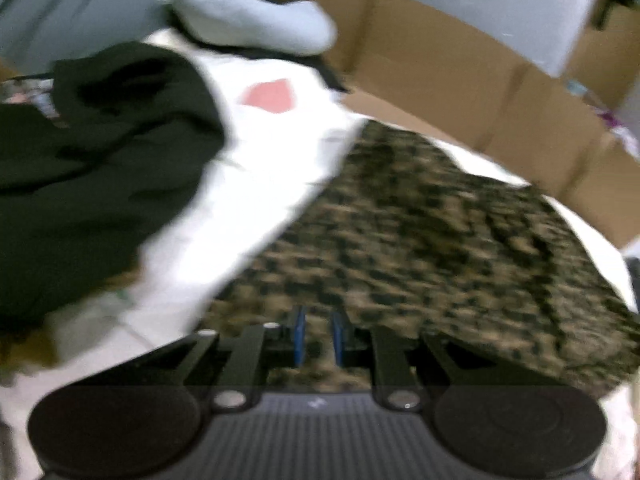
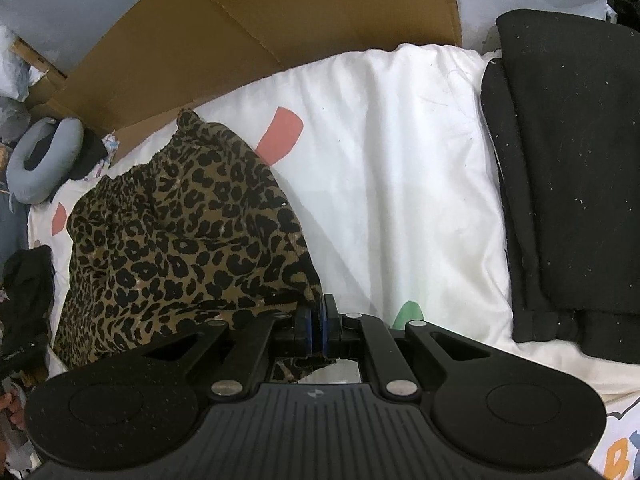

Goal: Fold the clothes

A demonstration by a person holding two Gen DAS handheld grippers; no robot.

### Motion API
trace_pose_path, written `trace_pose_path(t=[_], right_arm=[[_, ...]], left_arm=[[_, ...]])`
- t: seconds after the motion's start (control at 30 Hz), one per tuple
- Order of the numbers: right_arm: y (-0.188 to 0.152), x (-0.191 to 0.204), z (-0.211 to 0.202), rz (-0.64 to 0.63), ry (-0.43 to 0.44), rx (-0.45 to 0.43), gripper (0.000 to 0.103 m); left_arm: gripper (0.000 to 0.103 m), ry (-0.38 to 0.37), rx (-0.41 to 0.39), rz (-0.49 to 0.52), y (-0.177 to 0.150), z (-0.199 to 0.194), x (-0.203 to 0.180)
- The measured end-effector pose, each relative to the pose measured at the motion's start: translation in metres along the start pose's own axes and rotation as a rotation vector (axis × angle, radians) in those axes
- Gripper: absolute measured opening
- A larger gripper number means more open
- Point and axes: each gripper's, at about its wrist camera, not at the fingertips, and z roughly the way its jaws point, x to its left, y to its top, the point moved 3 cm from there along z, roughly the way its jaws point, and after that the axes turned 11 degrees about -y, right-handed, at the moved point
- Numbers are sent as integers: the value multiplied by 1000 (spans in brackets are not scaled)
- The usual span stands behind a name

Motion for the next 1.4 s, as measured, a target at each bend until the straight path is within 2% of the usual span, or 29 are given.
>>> trace_pose_path(t=[0.2, 0.3, 0.37, 0.43, 0.6, 0.67, 0.8, 0.87, 0.93, 1.03, 1.17, 1.23, 1.27, 1.37, 1.4], right_arm=[[-3, -7, 7, 18, 0, 18, 3], [-2, -6, 8, 22, 6, 17, 3], [-2, -6, 9, 27, 11, 17, 3], [-2, -6, 10, 24, 14, 20, 4], [-1, -9, 9, 31, 28, 15, 6], [-1, -9, 10, 28, 31, 13, 7], [-3, -7, 12, 13, 30, 7, 8], [-4, -7, 14, 7, 26, 7, 16], [-5, -7, 17, 1, 22, 7, 41], [-6, -7, 21, -9, 17, 6, 48], [-8, -6, 26, -21, 9, 6, 48], [-10, -8, 28, -20, 5, 10, 48], [-11, -10, 29, -17, 4, 13, 48], [-13, -12, 29, -16, 16, 9, 44], [-14, -13, 29, -16, 20, 8, 29]], left_arm=[[14, -292, 96, -1, -13, 10, -59], [14, -344, 129, 33, -19, 19, -83], [18, -369, 145, 40, -22, 23, -96], [23, -380, 161, 55, -24, 29, -105], [25, -402, 180, 48, -28, 39, -119], [30, -405, 191, 47, -30, 43, -123], [37, -369, 212, 44, -41, 54, -126], [46, -350, 222, 42, -47, 60, -127], [49, -330, 232, 40, -52, 66, -128], [51, -302, 247, 37, -60, 75, -130], [51, -268, 259, 42, -70, 86, -133], [47, -259, 251, 57, -72, 88, -134], [36, -256, 250, 62, -72, 88, -135], [14, -242, 251, 83, -71, 86, -135], [11, -247, 253, 83, -70, 84, -135]])
